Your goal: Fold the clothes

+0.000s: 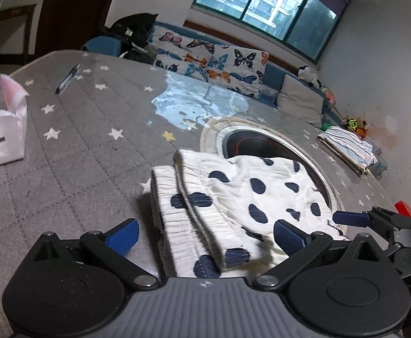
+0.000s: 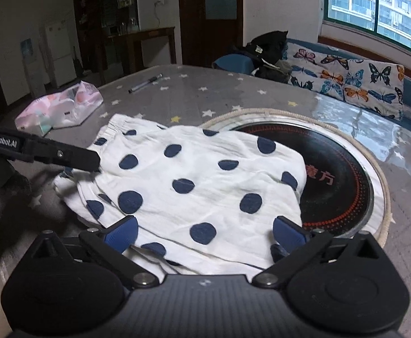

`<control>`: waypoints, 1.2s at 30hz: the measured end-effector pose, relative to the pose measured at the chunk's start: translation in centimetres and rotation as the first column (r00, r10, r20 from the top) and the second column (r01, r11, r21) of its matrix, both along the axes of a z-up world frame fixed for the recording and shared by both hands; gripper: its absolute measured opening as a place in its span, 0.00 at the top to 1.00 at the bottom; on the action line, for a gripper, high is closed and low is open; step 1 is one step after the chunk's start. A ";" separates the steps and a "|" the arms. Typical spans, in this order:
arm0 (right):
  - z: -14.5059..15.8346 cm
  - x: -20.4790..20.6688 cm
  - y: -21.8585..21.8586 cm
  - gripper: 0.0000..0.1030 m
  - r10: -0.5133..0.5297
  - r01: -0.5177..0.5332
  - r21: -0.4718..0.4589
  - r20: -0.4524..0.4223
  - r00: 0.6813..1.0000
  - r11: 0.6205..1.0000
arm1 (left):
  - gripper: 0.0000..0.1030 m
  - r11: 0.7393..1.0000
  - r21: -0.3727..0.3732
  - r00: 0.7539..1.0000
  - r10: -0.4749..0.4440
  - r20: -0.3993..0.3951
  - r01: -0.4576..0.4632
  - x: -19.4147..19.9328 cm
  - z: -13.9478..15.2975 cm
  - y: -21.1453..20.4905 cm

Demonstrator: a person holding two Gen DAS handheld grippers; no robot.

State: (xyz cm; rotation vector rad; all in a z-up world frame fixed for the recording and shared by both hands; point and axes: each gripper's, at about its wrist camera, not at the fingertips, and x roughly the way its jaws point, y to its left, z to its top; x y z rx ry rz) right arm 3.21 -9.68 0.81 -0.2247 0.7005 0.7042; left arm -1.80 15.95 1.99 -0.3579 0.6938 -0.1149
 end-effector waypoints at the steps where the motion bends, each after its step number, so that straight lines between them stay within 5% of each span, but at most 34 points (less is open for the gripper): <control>1: 0.1 -0.1 0.0 0.00 0.002 -0.002 0.007 0.007 1.000 1.000 | 0.00 1.000 -0.003 1.000 0.003 0.015 -0.003 -0.2 0.1 0.0; 7: 0.8 -0.4 0.6 0.00 0.052 -0.053 0.057 0.017 0.999 0.997 | 0.00 0.993 -0.104 0.996 0.055 0.077 -0.046 -0.5 0.7 0.7; 14: 2.5 -0.5 0.7 0.00 0.024 -0.035 0.106 0.102 0.994 0.994 | 0.00 0.994 0.060 0.996 0.091 0.027 -0.092 -0.1 1.4 0.3; 24: 2.0 4.7 1.3 0.00 -0.029 0.036 0.179 -0.042 0.999 0.983 | 0.00 0.991 0.022 0.991 0.133 0.021 -0.134 0.3 0.9 1.8; 36: -1.7 9.1 4.1 0.00 -0.110 0.122 0.059 -0.178 0.978 0.991 | 0.00 0.993 0.022 0.992 0.115 -0.054 -0.114 1.2 -0.6 2.4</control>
